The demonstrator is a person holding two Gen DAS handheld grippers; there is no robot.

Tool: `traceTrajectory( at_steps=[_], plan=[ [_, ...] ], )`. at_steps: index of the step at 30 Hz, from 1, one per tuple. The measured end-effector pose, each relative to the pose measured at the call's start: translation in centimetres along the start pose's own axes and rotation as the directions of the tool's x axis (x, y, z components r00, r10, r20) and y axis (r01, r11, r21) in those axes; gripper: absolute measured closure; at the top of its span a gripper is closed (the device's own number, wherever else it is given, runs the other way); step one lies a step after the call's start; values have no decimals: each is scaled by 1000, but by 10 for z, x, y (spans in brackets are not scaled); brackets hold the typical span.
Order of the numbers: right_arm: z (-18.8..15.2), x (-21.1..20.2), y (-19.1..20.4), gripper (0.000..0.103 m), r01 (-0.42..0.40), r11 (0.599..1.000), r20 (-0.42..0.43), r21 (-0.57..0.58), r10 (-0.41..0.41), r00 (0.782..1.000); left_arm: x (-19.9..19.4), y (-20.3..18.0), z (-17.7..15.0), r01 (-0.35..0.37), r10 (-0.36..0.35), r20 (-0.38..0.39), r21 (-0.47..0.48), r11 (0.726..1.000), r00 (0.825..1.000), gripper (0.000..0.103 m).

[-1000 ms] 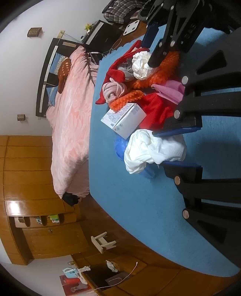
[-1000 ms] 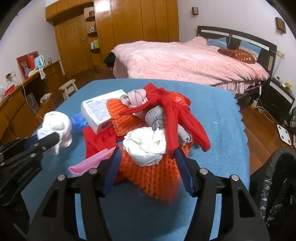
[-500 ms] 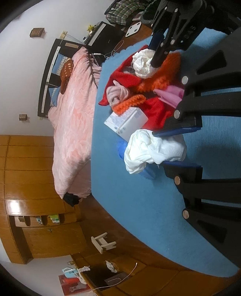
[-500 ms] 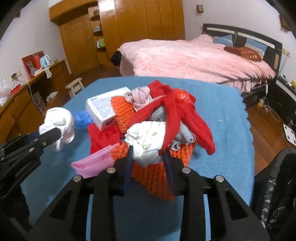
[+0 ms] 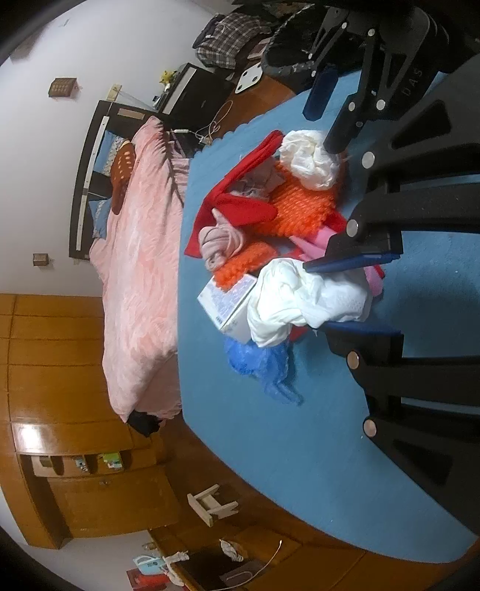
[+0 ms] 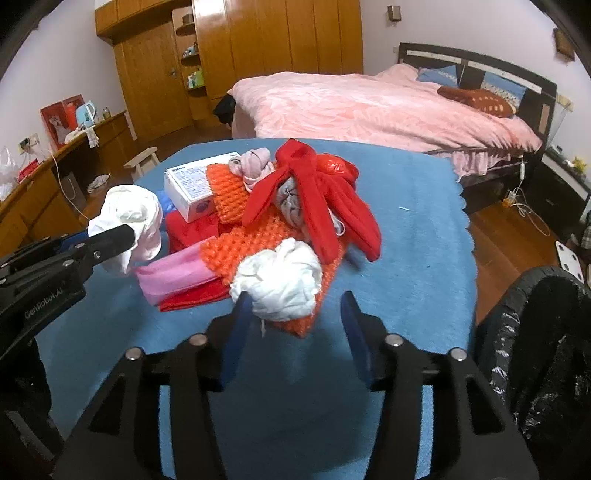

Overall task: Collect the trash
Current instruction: 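Grasp the white balled sock with the right gripper while the left gripper holds the white cloth, then carry both white items over the black bin and open both grippers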

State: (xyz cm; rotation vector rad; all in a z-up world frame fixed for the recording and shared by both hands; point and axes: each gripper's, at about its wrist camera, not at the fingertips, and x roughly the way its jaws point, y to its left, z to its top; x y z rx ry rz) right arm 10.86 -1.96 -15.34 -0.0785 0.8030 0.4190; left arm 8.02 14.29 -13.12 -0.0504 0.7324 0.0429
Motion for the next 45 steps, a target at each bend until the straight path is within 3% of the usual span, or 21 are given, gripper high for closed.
traceTrajectory(
  at_steps=[10,12,16,23,35,45],
  plan=[
    [3,16,0,53,-31,999,-25,31,32,999,3,3,-5,-4,4,-10,-2,1000,1000,78],
    [5,17,1,75,-66,997,-32,35,67,997,2,5,-5,-5,5,-10,-6,1000,1000,78],
    [6,8,2,77,-108,993,-22,37,109,994,-1,4,-4,-6,6,-5,-3,1000,1000,78],
    [8,-29,-5,78,-109,993,31,33,108,994,-14,-5,0,12,-12,13,15,1000,1000,78],
    [-4,-105,-84,78,53,988,124,148,-72,990,-38,-72,16,137,-143,57,105,985,988,78],
    [-35,-153,-158,78,203,943,134,263,-244,961,-38,-168,21,308,-321,36,205,929,946,78]
  ],
)
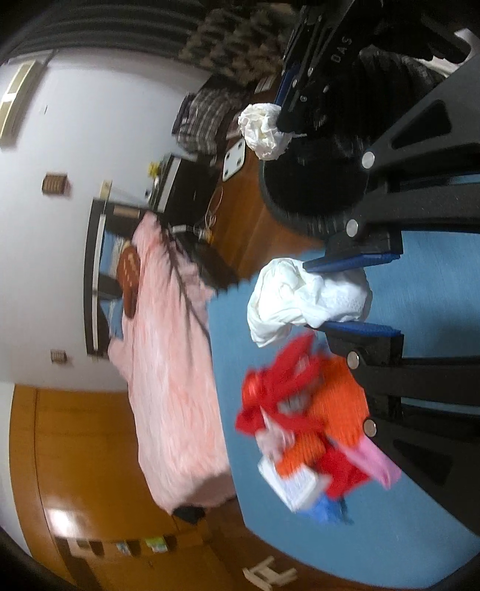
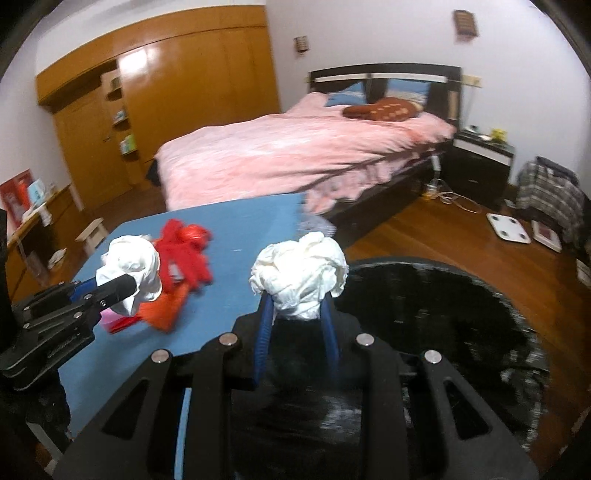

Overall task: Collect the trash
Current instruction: 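Carry both white items over the black bin and open both grippers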

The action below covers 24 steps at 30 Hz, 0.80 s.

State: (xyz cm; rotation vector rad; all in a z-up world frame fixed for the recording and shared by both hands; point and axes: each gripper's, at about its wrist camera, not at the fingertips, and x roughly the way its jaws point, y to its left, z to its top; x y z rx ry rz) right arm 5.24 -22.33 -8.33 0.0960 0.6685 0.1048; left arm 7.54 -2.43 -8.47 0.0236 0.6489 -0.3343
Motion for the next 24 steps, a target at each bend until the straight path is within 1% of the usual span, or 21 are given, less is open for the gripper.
traceTrajectory(
  at_steps=[4,10,13,14,15,16,17,18,19,20,21,22,23,24],
  plan=[
    [-5,-7,-31,78,67,997,-2,32,-66,998,11,-30,5,66,-66,-4,26,998,998,78],
    [-15,-15,-70,76,149,986,-11,74,-148,989,25,-75,11,156,-156,-15,70,985,988,78],
    [-19,-20,-85,71,195,976,-9,91,-195,981,33,-91,13,201,-200,-28,80,976,979,76],
    [-20,-21,-89,66,204,974,-9,98,-204,979,34,-95,14,215,-213,-32,84,973,976,68],
    [-21,-22,-93,58,217,970,-8,106,-217,976,35,-96,14,221,-219,-33,86,972,975,62],
    [-22,-23,-97,53,230,966,-3,113,-232,973,35,-97,13,220,-219,-29,85,972,975,50],
    [-22,-25,-99,45,240,964,2,118,-242,970,34,-95,13,219,-218,-24,81,972,976,46],
    [-23,-26,-101,37,247,961,6,120,-250,968,33,-93,13,217,-216,-23,77,973,976,45],
    [-23,-28,-102,33,254,960,10,121,-257,966,33,-90,12,208,-207,-22,74,975,978,42],
    [-23,-28,-103,22,262,957,16,121,-266,964,33,-87,12,193,-192,-18,69,979,981,36],
    [-23,-29,-103,16,267,956,22,123,-271,962,32,-80,12,178,-178,-11,60,982,984,34],
    [-23,-29,-102,12,265,956,29,127,-271,962,31,-75,13,166,-166,-5,52,985,986,29],
    [-22,-29,-101,11,262,956,34,130,-269,963,30,-68,13,153,-153,1,45,987,988,23],
    [-21,-28,-99,8,259,957,36,129,-266,963,27,-59,12,122,-123,15,34,992,992,20]
  ],
)
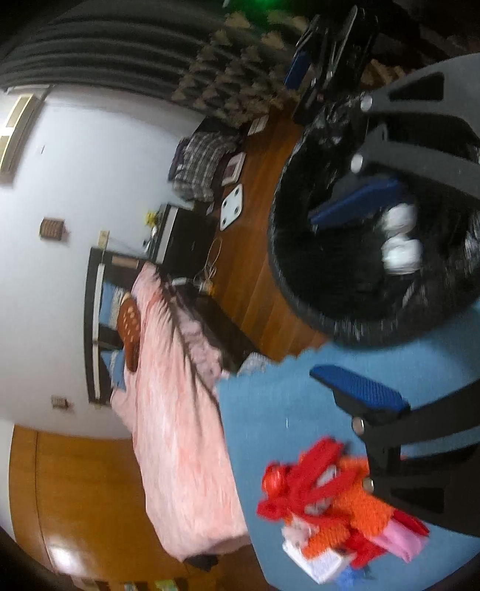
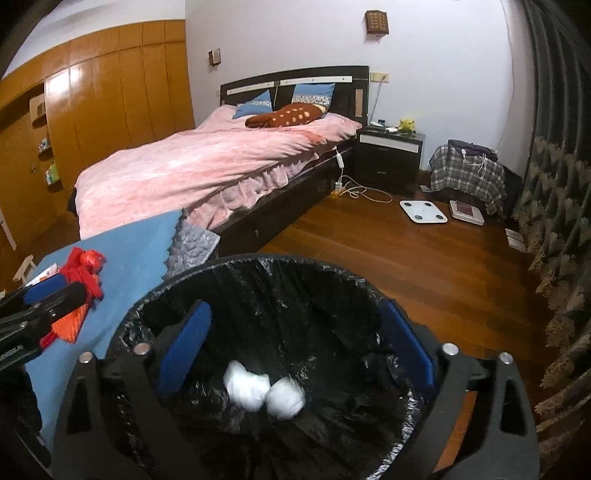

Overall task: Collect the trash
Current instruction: 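Carry both white items over the black bin and open both grippers, then return to the pile and grasp the pink item with the left gripper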

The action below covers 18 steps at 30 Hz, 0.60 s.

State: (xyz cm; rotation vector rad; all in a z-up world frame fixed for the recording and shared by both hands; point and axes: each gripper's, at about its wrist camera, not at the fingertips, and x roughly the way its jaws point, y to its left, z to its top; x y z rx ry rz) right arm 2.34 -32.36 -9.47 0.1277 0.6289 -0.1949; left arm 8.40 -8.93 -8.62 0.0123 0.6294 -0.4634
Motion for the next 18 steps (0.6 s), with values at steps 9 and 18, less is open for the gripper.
traceTrajectory(
  at_steps=[9,18],
  plan=[
    [5,2,70,5,-124,991,4,-55,124,992,-36,78,-18,-219,220,17,-49,974,975,15],
    [1,10,163,5,-287,947,-30,-146,285,958,-70,160,-45,-391,393,-19,-150,908,920,16]
  ],
)
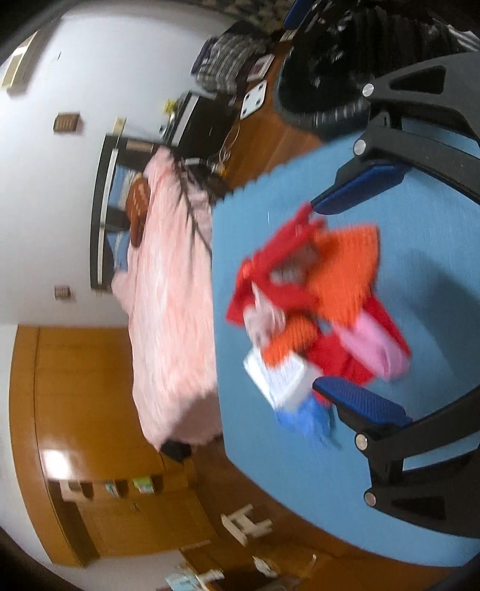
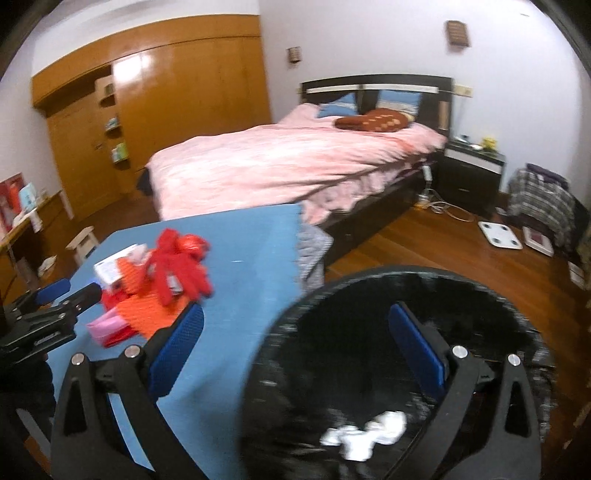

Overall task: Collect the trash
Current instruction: 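Return to the pile and grasp the pink item with the left gripper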

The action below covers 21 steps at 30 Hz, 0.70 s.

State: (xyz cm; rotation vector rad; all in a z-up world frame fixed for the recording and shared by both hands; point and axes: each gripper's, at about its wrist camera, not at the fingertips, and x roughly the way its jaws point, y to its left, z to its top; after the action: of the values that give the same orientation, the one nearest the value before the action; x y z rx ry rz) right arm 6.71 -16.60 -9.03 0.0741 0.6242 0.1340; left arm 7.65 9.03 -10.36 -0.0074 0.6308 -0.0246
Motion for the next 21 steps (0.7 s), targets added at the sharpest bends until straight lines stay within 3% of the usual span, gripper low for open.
traceTrajectory(
  at_steps=[3,11,21],
  plan=[
    [2,11,24,5,-37,999,-10,-18,37,999,3,18,-1,-31,31,-11,-20,999,999,17],
    [2,43,67,5,-87,995,-40,-49,85,996,25,47,-22,-67,64,-79,-37,997,995,33],
    [-9,78,94,5,-93,993,-84,-76,86,993,37,51,-40,-43,39,-125,-29,999,991,37]
  ],
)
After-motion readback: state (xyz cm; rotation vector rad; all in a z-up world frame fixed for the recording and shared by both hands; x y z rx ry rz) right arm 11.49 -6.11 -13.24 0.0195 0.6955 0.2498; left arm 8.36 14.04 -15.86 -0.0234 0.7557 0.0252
